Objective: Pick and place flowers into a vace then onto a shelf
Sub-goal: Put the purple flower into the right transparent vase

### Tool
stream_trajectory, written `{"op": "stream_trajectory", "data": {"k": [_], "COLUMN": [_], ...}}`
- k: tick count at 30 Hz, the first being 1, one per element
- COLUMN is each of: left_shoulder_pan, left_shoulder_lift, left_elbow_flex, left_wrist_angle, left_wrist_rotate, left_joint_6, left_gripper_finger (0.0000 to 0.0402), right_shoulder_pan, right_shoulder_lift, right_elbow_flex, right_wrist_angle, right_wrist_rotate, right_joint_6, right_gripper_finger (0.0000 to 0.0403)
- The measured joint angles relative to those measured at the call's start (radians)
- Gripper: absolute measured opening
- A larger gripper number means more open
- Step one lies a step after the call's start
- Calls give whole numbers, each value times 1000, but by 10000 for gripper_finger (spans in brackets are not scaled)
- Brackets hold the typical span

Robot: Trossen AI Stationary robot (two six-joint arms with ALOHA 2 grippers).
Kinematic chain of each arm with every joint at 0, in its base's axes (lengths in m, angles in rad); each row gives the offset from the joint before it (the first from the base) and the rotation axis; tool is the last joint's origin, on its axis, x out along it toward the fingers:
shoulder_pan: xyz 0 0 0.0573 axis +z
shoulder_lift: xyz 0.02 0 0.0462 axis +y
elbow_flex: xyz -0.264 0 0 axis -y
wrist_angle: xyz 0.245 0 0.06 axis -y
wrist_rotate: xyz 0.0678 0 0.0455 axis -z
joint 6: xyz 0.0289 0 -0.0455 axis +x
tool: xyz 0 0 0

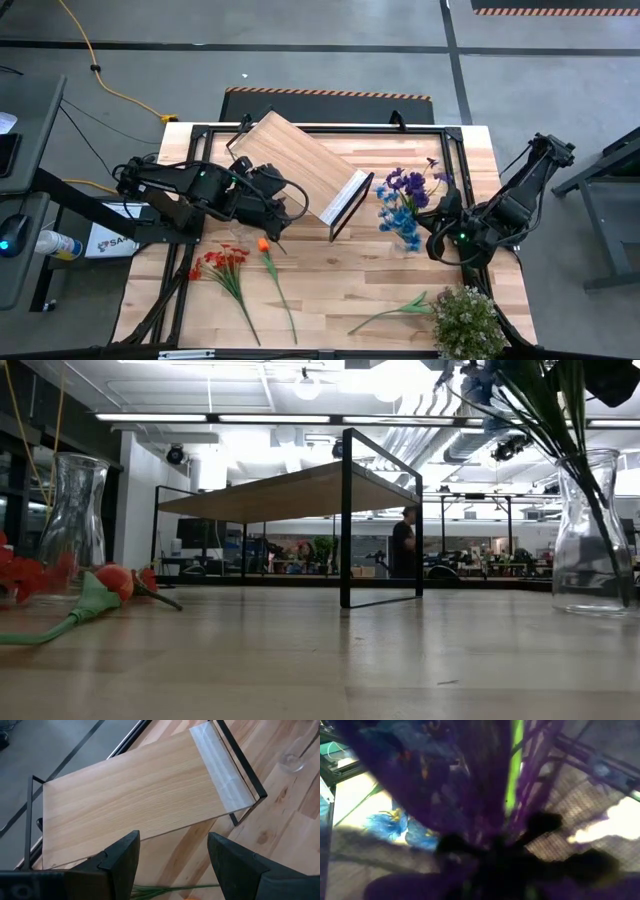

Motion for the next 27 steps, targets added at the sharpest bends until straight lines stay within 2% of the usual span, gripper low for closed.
{"op": "stream_trajectory", "data": {"k": [10, 19, 27], "left_shoulder_pan": [1, 1, 2], "left_shoulder_lift": [0, 0, 0], "left_elbow_flex": [0, 0, 0], "left_wrist_angle": [0, 0, 0], "left_wrist_rotate": [-12, -26, -29], "left_joint_6": [1, 1, 12], "left_gripper_finger": [266, 266, 266], "right_shoulder_pan": [0, 0, 0], "right_shoulder_lift": [0, 0, -1], "right_elbow_flex": [0, 0, 0], "right_wrist_angle": [-27, -32, -58], "right_wrist_rotate": [-30, -48, -155], "right_joint_6": [15, 15, 49], "right_gripper_finger": [7, 72, 107]}}
